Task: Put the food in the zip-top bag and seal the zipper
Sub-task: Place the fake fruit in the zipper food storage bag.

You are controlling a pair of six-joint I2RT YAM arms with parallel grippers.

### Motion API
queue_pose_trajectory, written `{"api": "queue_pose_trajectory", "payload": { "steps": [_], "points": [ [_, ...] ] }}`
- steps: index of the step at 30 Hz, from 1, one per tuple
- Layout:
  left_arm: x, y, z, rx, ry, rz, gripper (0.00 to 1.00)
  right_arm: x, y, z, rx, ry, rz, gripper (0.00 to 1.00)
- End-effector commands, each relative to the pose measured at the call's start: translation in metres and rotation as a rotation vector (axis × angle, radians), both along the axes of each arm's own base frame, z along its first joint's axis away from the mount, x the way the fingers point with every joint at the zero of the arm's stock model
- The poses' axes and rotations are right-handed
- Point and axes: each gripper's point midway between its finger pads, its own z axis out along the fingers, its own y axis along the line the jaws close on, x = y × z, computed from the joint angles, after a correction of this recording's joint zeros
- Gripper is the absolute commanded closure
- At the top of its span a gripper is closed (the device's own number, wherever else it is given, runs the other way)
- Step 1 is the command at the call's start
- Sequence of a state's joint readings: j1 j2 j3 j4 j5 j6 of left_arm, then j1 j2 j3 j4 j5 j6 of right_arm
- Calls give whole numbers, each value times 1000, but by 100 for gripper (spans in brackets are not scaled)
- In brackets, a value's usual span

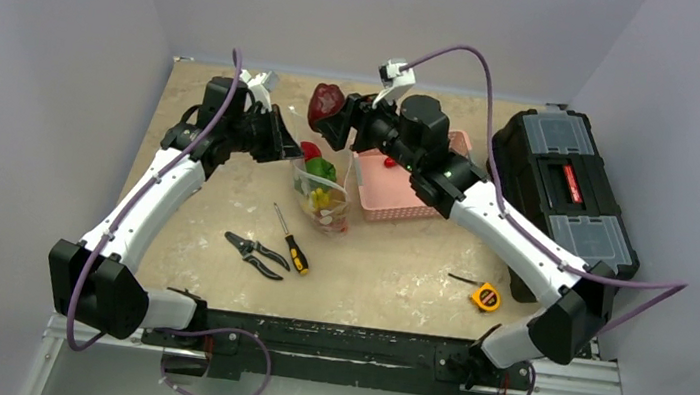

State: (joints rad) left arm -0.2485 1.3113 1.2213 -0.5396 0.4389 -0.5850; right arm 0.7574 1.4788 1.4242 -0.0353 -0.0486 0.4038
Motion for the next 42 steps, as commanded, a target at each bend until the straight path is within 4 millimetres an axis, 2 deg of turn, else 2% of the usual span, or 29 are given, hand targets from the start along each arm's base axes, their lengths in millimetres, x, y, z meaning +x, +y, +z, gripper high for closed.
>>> {"api": "queue_pose_trajectory", "payload": {
  "steps": [1, 9, 14, 18, 29, 35, 39, 42],
  "points": [
    [7, -2, 28, -42, -83, -1, 100, -4, 20, 3, 23, 24, 62, 70],
    [5, -1, 32, -45, -95, 2, 100, 1, 28, -23, -55, 69, 13, 39],
    [5, -2, 32, -46, -96, 1, 100, 2, 27, -30, -103, 69, -21, 17],
    [5, -2, 32, -50, -95, -2, 100, 3, 26, -29, -124, 55, -36, 9],
    [4, -1, 34, -47, -104, 2, 100, 6, 16, -27, -152, 46, -83, 7],
    [4, -1, 35, -49, -107, 1, 100, 6, 1, -23, -161, 40, -142, 8],
    [4, -2, 36, -51, -110, -1, 100, 7, -9, -24, -171, 40, -183, 10],
    [3, -1, 36, -52, -111, 0, 100, 9, -19, -32, -196, 48, -227, 18]
  ]
}}
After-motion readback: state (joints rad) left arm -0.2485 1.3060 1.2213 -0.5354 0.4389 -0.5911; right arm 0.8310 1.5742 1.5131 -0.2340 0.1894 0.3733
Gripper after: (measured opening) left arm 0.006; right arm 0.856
